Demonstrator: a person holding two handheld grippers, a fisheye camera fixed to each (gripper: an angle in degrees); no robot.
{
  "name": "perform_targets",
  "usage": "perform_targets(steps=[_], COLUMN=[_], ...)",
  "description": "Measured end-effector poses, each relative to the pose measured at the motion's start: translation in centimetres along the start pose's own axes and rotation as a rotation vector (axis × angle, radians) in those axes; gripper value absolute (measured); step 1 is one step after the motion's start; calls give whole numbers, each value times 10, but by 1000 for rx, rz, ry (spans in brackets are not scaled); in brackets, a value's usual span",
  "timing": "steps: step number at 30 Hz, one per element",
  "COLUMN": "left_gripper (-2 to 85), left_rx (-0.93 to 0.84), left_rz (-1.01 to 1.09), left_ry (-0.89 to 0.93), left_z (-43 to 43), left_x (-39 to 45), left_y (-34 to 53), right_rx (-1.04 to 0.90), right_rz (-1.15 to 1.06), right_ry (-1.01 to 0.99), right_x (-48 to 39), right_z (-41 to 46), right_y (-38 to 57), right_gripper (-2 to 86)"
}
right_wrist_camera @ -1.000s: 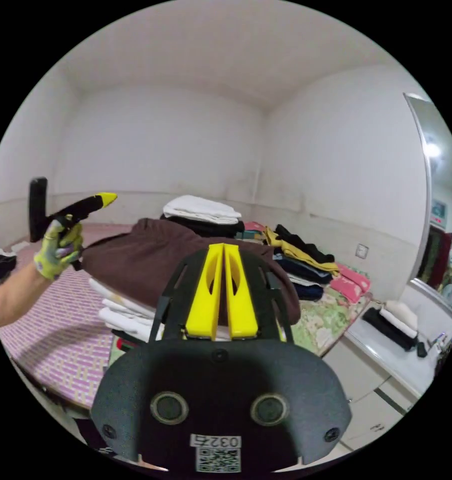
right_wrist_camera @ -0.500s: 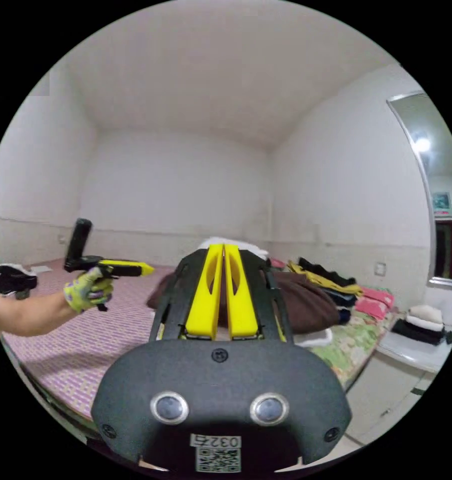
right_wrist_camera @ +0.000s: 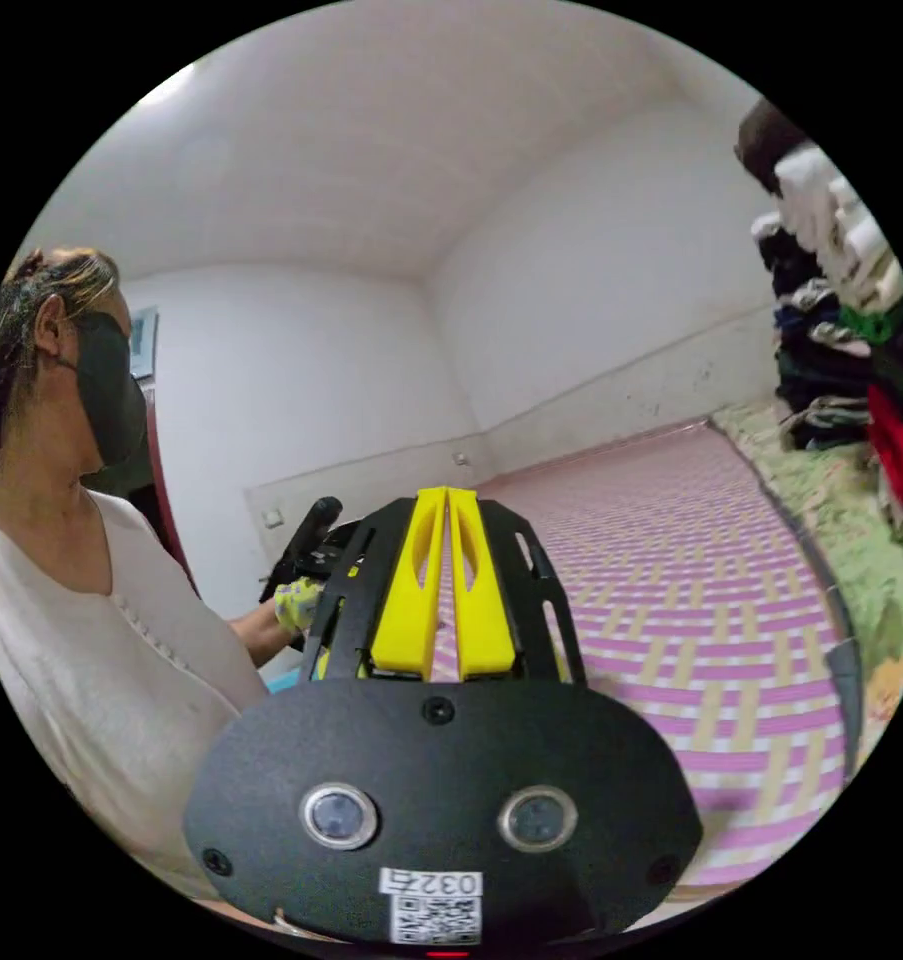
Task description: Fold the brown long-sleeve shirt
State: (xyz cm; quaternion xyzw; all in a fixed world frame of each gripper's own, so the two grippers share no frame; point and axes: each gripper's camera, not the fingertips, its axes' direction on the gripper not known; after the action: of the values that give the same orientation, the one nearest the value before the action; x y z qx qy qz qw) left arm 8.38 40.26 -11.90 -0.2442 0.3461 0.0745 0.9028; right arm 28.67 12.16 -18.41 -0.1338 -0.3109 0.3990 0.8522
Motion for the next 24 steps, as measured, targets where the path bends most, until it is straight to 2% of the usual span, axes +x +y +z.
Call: perform_targets(steps=[6, 9, 12, 15, 17, 20, 21, 24], left_gripper=[-10, -10, -9, -3, 23, 62, 70, 93], left_rx=[85, 233, 455, 647, 737, 637, 634, 787], left_rz=[-147, -225, -391, -675, -915, -1184, -1234, -1488], left_ry=[69, 141, 93, -91, -335, -668, -688, -690], left_z=[-18, -45, -100, -163, -212, -257, -265, -307], left_x=[-33, -67, -119, -175, -204, -235, -242, -272], left_y=[17, 28, 69, 150, 233, 324, 342, 446], right_rx=[-149, -197, -203, -157, -162, -154, -155, -177], right_rz=[26, 49, 127, 216, 250, 268, 270, 281], right_ry=[-117, -137, -137, -183, -190, -198, -195, -175], right_x=[1, 9, 26, 50, 65, 80, 82, 93], right_z=[78, 101, 114, 109, 101, 87, 85, 77], right_y=[21, 29, 36, 41, 41, 41, 40, 38], right_gripper=[-10, -10, -10, -10, -10, -10, -10, -10])
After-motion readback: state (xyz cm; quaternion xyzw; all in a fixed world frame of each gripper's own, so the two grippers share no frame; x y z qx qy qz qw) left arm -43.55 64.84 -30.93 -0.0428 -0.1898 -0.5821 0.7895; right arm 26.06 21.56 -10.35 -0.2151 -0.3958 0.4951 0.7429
